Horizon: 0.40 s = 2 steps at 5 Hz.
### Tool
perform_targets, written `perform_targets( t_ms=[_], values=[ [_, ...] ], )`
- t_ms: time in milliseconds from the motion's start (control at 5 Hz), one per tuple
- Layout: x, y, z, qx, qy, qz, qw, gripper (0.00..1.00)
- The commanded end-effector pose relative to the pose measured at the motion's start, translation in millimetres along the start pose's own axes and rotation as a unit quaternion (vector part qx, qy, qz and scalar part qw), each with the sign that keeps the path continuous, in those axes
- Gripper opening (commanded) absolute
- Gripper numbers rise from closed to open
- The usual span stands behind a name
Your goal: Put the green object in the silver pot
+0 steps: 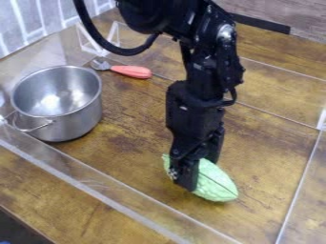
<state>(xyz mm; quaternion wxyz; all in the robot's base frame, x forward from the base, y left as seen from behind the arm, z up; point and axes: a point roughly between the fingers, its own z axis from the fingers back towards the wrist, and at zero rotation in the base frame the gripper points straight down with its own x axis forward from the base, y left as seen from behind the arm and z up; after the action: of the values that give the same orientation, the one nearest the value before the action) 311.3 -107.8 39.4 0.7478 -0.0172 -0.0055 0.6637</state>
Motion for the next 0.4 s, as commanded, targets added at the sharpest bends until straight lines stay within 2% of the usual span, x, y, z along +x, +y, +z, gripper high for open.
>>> perform_targets(
  t_ms=[0,200],
  values=[
    [-18.6,4.7,3.2,0.007,-0.006,0.025,0.9996,0.0],
    [-29.2,5.8,16.3,0.006,-0.008,0.057,0.9983,0.0]
  ],
)
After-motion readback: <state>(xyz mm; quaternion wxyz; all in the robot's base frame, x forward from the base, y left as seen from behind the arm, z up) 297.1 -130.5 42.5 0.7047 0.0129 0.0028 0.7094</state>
